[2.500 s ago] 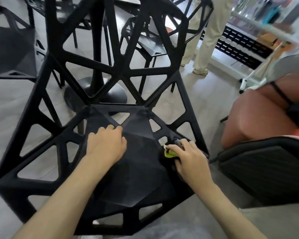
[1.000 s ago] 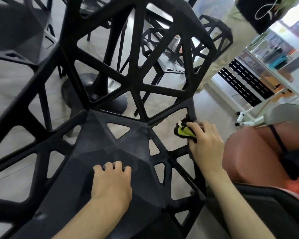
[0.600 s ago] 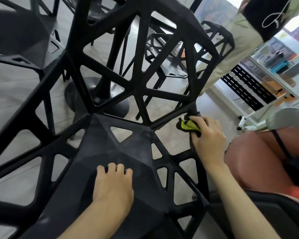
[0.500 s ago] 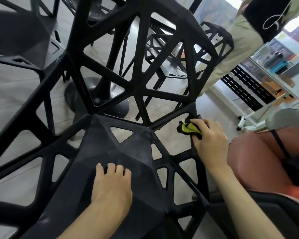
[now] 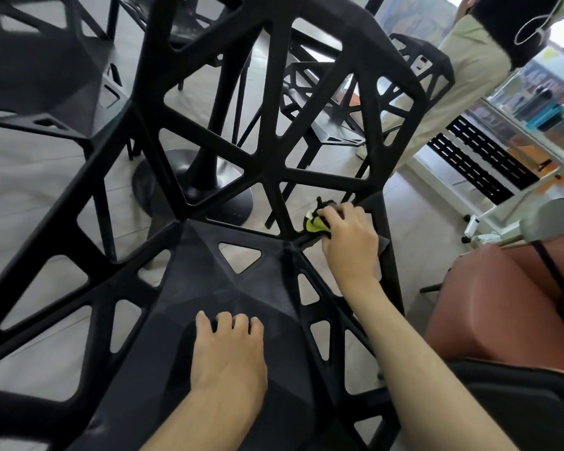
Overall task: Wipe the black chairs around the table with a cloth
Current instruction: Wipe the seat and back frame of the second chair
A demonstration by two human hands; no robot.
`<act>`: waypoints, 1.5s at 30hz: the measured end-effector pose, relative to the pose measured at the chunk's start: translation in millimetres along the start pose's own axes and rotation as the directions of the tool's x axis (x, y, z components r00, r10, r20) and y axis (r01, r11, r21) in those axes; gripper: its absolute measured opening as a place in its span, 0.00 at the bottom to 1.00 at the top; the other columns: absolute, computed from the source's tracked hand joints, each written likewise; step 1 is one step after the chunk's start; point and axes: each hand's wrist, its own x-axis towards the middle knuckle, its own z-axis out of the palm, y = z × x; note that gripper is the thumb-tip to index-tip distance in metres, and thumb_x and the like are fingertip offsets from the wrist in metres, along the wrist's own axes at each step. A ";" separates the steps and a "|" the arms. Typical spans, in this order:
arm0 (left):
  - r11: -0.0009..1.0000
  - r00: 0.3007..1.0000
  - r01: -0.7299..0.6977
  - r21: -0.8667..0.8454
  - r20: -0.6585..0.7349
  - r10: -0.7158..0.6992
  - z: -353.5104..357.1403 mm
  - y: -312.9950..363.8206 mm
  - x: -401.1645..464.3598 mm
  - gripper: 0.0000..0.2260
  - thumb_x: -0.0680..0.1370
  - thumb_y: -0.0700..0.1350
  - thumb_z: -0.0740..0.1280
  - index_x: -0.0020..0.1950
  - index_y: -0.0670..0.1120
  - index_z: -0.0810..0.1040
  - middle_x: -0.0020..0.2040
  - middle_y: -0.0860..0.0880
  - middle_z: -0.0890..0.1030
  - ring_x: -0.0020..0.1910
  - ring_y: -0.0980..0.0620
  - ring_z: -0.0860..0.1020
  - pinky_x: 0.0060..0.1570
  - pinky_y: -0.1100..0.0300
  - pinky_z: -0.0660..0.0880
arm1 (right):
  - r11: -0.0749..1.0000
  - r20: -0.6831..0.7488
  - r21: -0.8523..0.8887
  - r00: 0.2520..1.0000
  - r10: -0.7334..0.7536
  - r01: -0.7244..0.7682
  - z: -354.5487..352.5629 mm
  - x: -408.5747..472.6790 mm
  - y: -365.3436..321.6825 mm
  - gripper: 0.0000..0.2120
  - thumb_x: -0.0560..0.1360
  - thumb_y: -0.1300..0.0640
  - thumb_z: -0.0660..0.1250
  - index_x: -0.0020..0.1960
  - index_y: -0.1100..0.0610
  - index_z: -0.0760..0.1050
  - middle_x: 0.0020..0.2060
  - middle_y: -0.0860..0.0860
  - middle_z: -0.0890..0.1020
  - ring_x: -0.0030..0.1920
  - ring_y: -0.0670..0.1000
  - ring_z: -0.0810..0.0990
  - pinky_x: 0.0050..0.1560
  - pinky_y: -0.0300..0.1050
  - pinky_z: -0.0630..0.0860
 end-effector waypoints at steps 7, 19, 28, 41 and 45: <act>0.997 1.000 -0.002 -0.074 0.000 0.002 -1.7 4.6 6.0 0.30 0.87 0.55 0.54 0.85 0.47 0.48 0.78 0.45 0.64 0.78 0.40 0.60 0.79 0.36 0.49 | 0.991 -0.072 -0.071 0.991 0.111 -0.116 -32.8 23.1 24.5 0.17 0.72 0.61 0.74 0.59 0.48 0.80 0.51 0.50 0.80 0.50 0.54 0.77 0.43 0.49 0.75; 1.000 0.999 -0.005 0.006 0.051 0.004 3.7 1.9 4.5 0.36 0.85 0.56 0.60 0.85 0.48 0.43 0.79 0.45 0.62 0.79 0.39 0.58 0.78 0.31 0.43 | 0.994 0.070 0.095 0.997 0.041 -0.048 18.6 -18.2 -41.1 0.14 0.74 0.60 0.76 0.58 0.50 0.82 0.50 0.51 0.81 0.48 0.52 0.79 0.41 0.46 0.78; 1.000 0.999 -0.006 -0.018 0.048 0.007 4.3 -2.8 -1.9 0.33 0.86 0.56 0.56 0.85 0.49 0.44 0.80 0.47 0.61 0.80 0.40 0.57 0.78 0.32 0.42 | 0.978 -0.092 -0.106 0.981 0.171 -0.181 -41.4 21.7 19.4 0.17 0.71 0.64 0.74 0.56 0.48 0.80 0.49 0.48 0.79 0.48 0.52 0.75 0.41 0.45 0.71; 0.999 0.994 0.004 0.048 0.107 -0.009 -2.1 -0.6 -1.8 0.33 0.86 0.57 0.56 0.85 0.49 0.42 0.80 0.47 0.61 0.80 0.39 0.56 0.77 0.31 0.41 | 0.967 0.190 0.225 0.979 0.073 -0.116 17.4 -45.8 -44.3 0.17 0.72 0.56 0.77 0.60 0.47 0.82 0.51 0.47 0.82 0.50 0.50 0.80 0.46 0.48 0.81; 0.997 0.993 0.012 0.075 0.114 -0.020 -2.2 -1.9 -5.3 0.33 0.86 0.56 0.55 0.85 0.49 0.42 0.81 0.47 0.61 0.81 0.39 0.56 0.78 0.32 0.41 | 0.991 0.316 0.127 0.949 -0.007 -0.035 0.7 -45.9 -46.9 0.18 0.73 0.58 0.75 0.62 0.47 0.81 0.51 0.48 0.81 0.53 0.52 0.78 0.45 0.48 0.81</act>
